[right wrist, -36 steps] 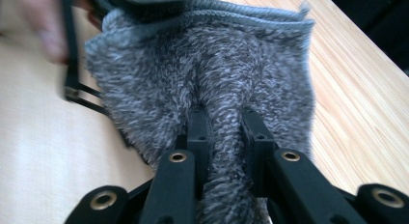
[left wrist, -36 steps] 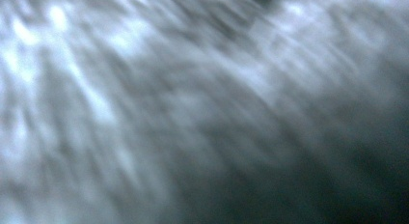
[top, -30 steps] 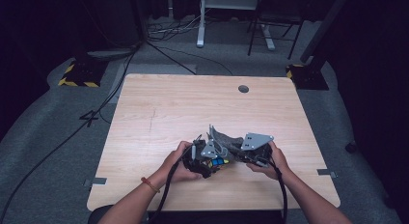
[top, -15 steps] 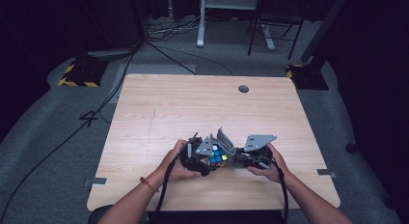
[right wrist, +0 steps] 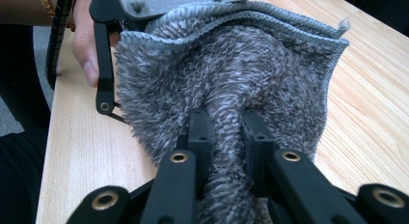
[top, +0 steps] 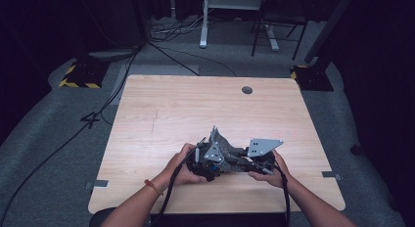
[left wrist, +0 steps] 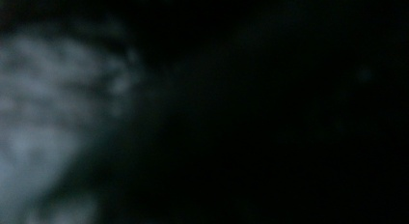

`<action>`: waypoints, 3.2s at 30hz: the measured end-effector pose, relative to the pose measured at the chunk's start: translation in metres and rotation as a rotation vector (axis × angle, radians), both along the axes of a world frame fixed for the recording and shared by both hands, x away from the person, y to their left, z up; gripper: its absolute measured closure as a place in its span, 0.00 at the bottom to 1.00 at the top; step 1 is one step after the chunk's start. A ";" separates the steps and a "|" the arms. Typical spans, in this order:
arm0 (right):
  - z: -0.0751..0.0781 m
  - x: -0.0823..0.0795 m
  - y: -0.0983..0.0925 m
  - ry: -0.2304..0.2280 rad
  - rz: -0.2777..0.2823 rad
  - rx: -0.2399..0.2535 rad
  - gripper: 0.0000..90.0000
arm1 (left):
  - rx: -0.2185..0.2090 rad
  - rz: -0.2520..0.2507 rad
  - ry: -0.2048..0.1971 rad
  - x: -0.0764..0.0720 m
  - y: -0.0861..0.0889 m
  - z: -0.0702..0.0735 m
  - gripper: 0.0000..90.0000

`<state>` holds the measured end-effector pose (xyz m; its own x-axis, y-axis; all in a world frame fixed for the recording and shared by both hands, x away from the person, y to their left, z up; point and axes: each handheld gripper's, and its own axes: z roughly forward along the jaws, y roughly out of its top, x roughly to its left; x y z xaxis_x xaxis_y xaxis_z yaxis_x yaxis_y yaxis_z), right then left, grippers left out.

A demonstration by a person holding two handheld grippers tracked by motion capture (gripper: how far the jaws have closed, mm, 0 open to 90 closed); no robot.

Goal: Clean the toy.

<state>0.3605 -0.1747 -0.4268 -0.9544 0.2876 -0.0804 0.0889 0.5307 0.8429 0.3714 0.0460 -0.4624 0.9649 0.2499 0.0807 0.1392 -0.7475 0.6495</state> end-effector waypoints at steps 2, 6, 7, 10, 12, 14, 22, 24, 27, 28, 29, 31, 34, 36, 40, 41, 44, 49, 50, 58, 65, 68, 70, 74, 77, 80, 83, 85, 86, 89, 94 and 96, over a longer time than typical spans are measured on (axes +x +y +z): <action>-0.001 0.001 0.000 0.009 -0.008 0.005 0.87 | -0.006 0.009 -0.005 0.001 0.000 0.000 0.37; -0.002 0.005 -0.001 -0.019 -0.046 -0.038 0.87 | -0.018 0.023 -0.009 0.002 0.002 0.002 0.37; -0.003 0.007 -0.002 -0.012 -0.058 -0.046 0.87 | -0.020 0.024 -0.012 0.001 0.003 0.003 0.37; -0.010 0.014 -0.009 0.021 -0.089 -0.053 0.87 | -0.032 0.019 -0.018 0.000 0.004 0.005 0.38; -0.012 0.016 -0.011 0.029 -0.101 -0.078 0.87 | -0.034 0.018 -0.022 -0.001 0.006 0.007 0.38; -0.014 0.017 -0.013 0.039 -0.087 -0.098 0.87 | -0.034 0.015 -0.024 -0.002 0.007 0.009 0.38; -0.010 0.005 -0.012 0.043 0.011 -0.112 0.87 | -0.031 0.041 -0.022 0.003 0.012 0.009 0.38; -0.006 0.003 -0.011 0.042 0.028 -0.081 0.86 | -0.031 0.040 -0.014 0.003 0.010 0.007 0.38; -0.002 -0.002 -0.006 0.016 0.030 -0.051 0.86 | -0.022 0.021 -0.001 0.002 0.005 0.001 0.38; 0.000 -0.003 -0.005 0.002 0.024 -0.043 0.86 | -0.020 0.012 0.005 0.002 0.003 0.000 0.38; 0.002 -0.002 -0.002 -0.033 -0.014 -0.039 0.86 | -0.022 0.005 0.005 0.001 0.001 0.000 0.38; 0.001 0.000 -0.001 -0.041 -0.032 -0.040 0.86 | -0.037 -0.003 0.009 -0.001 0.000 0.000 0.38; -0.003 0.009 -0.001 -0.056 -0.103 -0.071 0.87 | -0.057 -0.006 0.009 -0.001 0.003 0.003 0.38; -0.009 0.016 -0.004 -0.035 -0.127 -0.082 0.87 | -0.059 -0.001 -0.001 -0.001 0.005 0.006 0.38; -0.015 0.019 -0.010 -0.005 -0.124 -0.122 0.87 | -0.079 0.020 -0.010 -0.001 0.011 0.011 0.38; -0.017 0.018 -0.012 0.009 -0.111 -0.129 0.87 | -0.082 0.020 -0.014 0.000 0.012 0.012 0.38; -0.018 0.014 -0.015 0.024 -0.078 -0.130 0.87 | -0.088 0.032 -0.020 0.001 0.015 0.014 0.38; -0.011 0.005 -0.013 0.002 -0.048 -0.100 0.87 | -0.082 0.034 -0.009 0.002 0.016 0.012 0.37; -0.010 0.005 -0.013 0.002 -0.047 -0.086 0.87 | -0.081 0.034 -0.005 0.002 0.015 0.012 0.37; 0.001 -0.003 -0.003 -0.041 -0.016 -0.047 0.87 | -0.013 -0.005 -0.028 -0.002 0.001 0.003 0.37; 0.000 0.005 -0.001 -0.087 -0.083 -0.072 0.87 | -0.022 -0.026 -0.026 -0.006 -0.001 0.005 0.38; -0.006 0.013 -0.007 -0.055 -0.113 -0.084 0.87 | -0.038 -0.024 -0.040 -0.007 0.002 0.009 0.38; -0.011 0.017 -0.012 -0.028 -0.122 -0.100 0.87 | -0.049 -0.015 -0.051 -0.008 0.004 0.011 0.38; -0.020 0.021 -0.021 0.033 -0.117 -0.104 0.87 | -0.108 -0.005 -0.043 -0.007 0.009 0.015 0.38; -0.022 0.022 -0.021 0.072 -0.093 -0.084 0.87 | -0.113 -0.009 -0.042 -0.007 0.008 0.015 0.37; -0.023 0.021 -0.020 0.127 -0.057 -0.028 0.87 | -0.115 -0.006 -0.029 -0.007 0.006 0.013 0.37; -0.022 0.022 -0.021 0.140 -0.052 0.012 0.87 | -0.092 -0.009 -0.024 -0.006 0.004 0.008 0.37; -0.019 0.020 -0.022 0.140 -0.039 0.036 0.87 | -0.082 -0.015 -0.020 -0.006 0.003 0.007 0.37; -0.018 0.019 -0.022 0.133 -0.033 0.042 0.87 | -0.082 -0.020 -0.018 -0.006 0.002 0.006 0.37; -0.014 0.015 -0.020 0.101 -0.025 0.046 0.87 | -0.084 -0.025 -0.018 -0.005 0.002 0.007 0.36; -0.012 0.014 -0.019 0.090 -0.022 0.048 0.87 | -0.107 -0.022 -0.024 -0.005 0.005 0.011 0.37; -0.015 0.015 -0.016 0.100 -0.021 0.011 0.87 | -0.141 -0.009 -0.038 -0.004 0.008 0.017 0.37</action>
<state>0.3752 -0.1905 -0.4418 -0.9512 0.3080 0.0185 0.1842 0.5189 0.8348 0.3671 0.0541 -0.4456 0.9640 0.2531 0.0821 0.1064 -0.6494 0.7529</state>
